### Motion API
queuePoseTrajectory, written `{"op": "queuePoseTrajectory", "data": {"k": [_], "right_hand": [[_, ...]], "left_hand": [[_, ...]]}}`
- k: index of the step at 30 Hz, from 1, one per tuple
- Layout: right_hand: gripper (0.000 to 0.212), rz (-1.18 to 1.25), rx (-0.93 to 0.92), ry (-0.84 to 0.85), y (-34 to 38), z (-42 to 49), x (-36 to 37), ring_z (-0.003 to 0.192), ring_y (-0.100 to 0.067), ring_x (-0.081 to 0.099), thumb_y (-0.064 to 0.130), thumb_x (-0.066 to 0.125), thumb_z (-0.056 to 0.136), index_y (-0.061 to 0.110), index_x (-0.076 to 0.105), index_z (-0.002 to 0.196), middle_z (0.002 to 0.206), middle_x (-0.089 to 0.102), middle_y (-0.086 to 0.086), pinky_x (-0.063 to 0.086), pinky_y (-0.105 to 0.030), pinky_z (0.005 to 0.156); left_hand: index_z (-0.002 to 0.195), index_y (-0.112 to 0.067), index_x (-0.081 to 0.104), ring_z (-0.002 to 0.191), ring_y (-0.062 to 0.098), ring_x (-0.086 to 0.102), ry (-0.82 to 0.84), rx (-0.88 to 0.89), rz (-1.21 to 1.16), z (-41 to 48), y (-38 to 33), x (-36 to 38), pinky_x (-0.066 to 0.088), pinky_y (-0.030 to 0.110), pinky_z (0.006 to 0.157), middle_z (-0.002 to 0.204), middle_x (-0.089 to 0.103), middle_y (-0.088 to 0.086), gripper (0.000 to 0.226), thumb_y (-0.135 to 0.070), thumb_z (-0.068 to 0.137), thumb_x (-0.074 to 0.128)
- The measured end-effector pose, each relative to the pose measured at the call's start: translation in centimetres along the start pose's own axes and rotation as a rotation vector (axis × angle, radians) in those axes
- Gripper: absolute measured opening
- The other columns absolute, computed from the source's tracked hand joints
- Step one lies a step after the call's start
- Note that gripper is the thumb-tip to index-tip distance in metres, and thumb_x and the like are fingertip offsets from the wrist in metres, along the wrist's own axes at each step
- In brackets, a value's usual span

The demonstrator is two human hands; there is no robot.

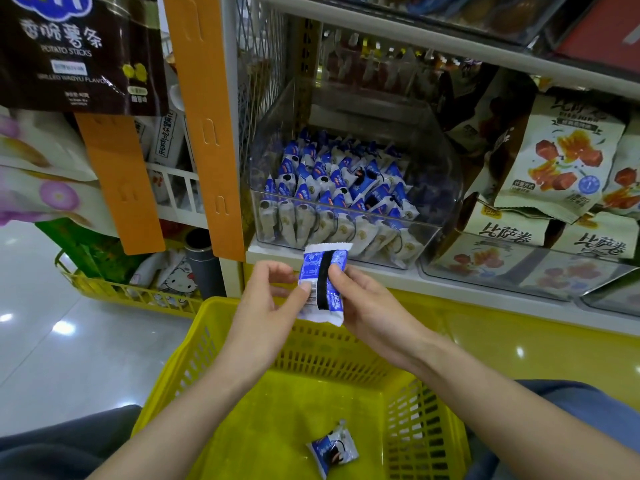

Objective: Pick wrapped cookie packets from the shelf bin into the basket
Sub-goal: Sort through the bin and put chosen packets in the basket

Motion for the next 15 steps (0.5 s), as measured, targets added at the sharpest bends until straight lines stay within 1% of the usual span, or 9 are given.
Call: {"op": "queuePoseTrajectory", "data": {"k": [2,4,6,9,11,12,15], "right_hand": [[0.051,-0.026,0.006,-0.047,-0.12,0.02,-0.17,0.097,-0.024,0.064,0.031,0.053,0.085,0.000,0.048,0.125,0.113,0.066,-0.016,0.050,-0.035,0.091],[0.048,-0.061,-0.006,-0.088,-0.29,-0.01,-0.22,0.093,-0.022,0.065,0.030,0.054,0.086,0.002,0.047,0.124,0.111,0.067,-0.017,0.053,-0.030,0.083],[0.050,-0.087,-0.016,-0.110,-0.54,-0.02,-0.19,0.089,-0.020,0.066,0.033,0.057,0.080,0.006,0.048,0.122,0.108,0.068,-0.015,0.054,-0.026,0.077],[0.055,-0.093,-0.031,-0.110,-0.69,0.12,-0.25,0.093,-0.022,0.064,0.031,0.061,0.075,0.005,0.048,0.122,0.110,0.067,-0.014,0.051,-0.032,0.086],[0.056,-0.104,-0.050,-0.116,-0.58,0.15,-0.30,0.090,-0.019,0.065,0.028,0.063,0.073,0.004,0.048,0.121,0.106,0.068,-0.011,0.051,-0.031,0.087],[0.054,-0.121,-0.057,-0.122,-0.53,0.18,-0.30,0.088,-0.018,0.065,0.027,0.064,0.073,0.003,0.048,0.120,0.105,0.068,-0.010,0.052,-0.031,0.086],[0.041,-0.180,-0.066,-0.142,-0.71,0.18,-0.24,0.089,-0.021,0.064,0.016,0.062,0.082,0.003,0.047,0.118,0.111,0.066,-0.015,0.052,-0.033,0.087]], "left_hand": [[0.091,-0.031,0.048,0.089,0.010,0.053,0.019,0.110,0.113,-0.37,-0.49,0.16,0.043,0.020,0.070,0.101,0.054,-0.008,0.018,-0.024,0.083,0.062],[0.092,-0.035,0.048,0.090,0.004,0.052,0.052,0.171,0.191,-0.75,-0.71,0.46,0.040,0.011,0.066,0.103,0.050,-0.013,0.023,-0.030,0.078,0.065],[0.095,-0.036,0.048,0.090,0.002,0.052,0.057,0.201,0.249,-0.86,-0.61,0.58,0.041,0.009,0.066,0.103,0.049,-0.014,0.028,-0.029,0.076,0.068],[0.098,-0.030,0.051,0.089,0.003,0.055,0.063,0.209,0.240,-0.59,-0.47,0.31,0.046,0.014,0.071,0.103,0.053,-0.012,0.025,-0.017,0.082,0.065],[0.094,-0.036,0.048,0.088,0.000,0.056,0.076,0.226,0.249,-0.37,-0.49,0.08,0.046,0.010,0.071,0.100,0.056,-0.015,0.031,-0.008,0.086,0.059],[0.094,-0.037,0.047,0.088,-0.001,0.057,0.082,0.231,0.258,-0.32,-0.48,-0.01,0.045,0.009,0.071,0.098,0.056,-0.017,0.034,-0.006,0.087,0.056],[0.100,-0.031,0.048,0.089,-0.004,0.057,0.082,0.260,0.309,-0.31,-0.32,-0.13,0.044,0.007,0.071,0.095,0.056,-0.020,0.029,-0.005,0.088,0.053]]}}
Point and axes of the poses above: each hand's wrist, its own z-axis towards the middle knuckle, its own x-axis out of the palm, y = z × x, the point moved 3 cm from there along z, towards the middle knuckle
